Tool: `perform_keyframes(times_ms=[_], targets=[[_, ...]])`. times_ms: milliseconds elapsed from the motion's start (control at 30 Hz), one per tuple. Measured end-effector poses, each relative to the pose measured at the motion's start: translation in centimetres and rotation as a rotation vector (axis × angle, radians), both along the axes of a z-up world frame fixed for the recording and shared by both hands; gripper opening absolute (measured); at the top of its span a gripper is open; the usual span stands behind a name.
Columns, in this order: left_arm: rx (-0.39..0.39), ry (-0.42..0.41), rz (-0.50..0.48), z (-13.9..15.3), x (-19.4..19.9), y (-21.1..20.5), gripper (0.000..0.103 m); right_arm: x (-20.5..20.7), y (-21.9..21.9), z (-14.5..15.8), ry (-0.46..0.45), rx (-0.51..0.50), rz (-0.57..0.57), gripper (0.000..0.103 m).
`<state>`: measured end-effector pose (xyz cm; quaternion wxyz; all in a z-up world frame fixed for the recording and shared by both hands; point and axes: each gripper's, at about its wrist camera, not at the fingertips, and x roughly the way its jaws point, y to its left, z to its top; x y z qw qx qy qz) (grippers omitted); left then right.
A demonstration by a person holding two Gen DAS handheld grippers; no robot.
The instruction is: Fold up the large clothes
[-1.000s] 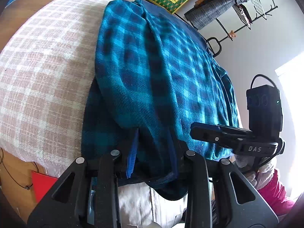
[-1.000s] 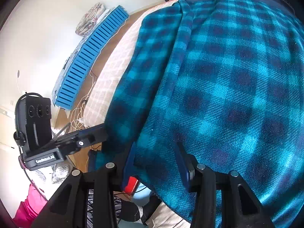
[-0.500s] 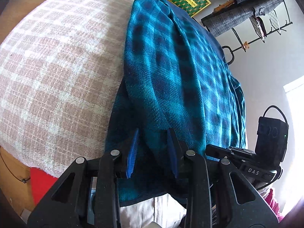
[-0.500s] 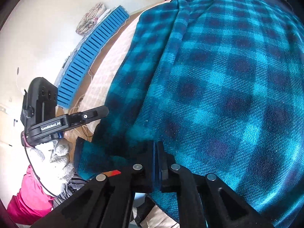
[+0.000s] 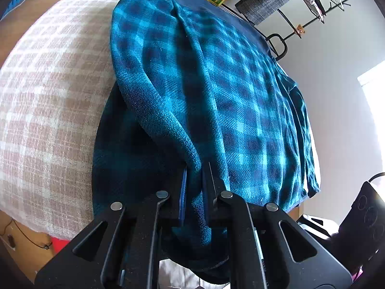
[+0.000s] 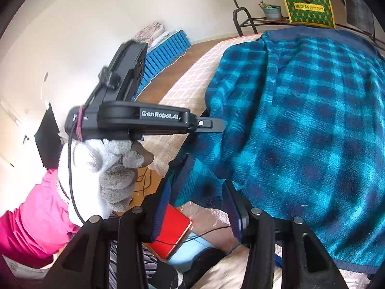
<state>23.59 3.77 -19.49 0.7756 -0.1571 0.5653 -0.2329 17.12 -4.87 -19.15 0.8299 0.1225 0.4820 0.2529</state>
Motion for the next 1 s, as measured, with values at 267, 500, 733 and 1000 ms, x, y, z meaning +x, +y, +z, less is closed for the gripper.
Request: perform_keyframes(times_ms=[267, 500, 733, 1000], targets=[[0.120, -0.061, 0.008, 2.0, -0.7, 1.0, 0.009, -0.4, 0.5, -1.0, 0.010, 0.063, 0.008, 0.009], [0.031, -0.058, 0.137, 1.2, -3.2, 7.0, 0.036, -2.5, 1.5, -0.9, -0.014, -0.068, 0.162, 0.036], [-0.082, 0.062, 0.145, -2.9, -6.8, 8.6, 0.036, -0.4, -3.6, -1.3, 0.051, -0.031, 0.008, 0.037], [-0.086, 0.076, 0.121, -3.8, -7.8, 6.8, 0.014, 2.2, -3.9, -3.2, 0.153, 0.052, -0.014, 0.034]])
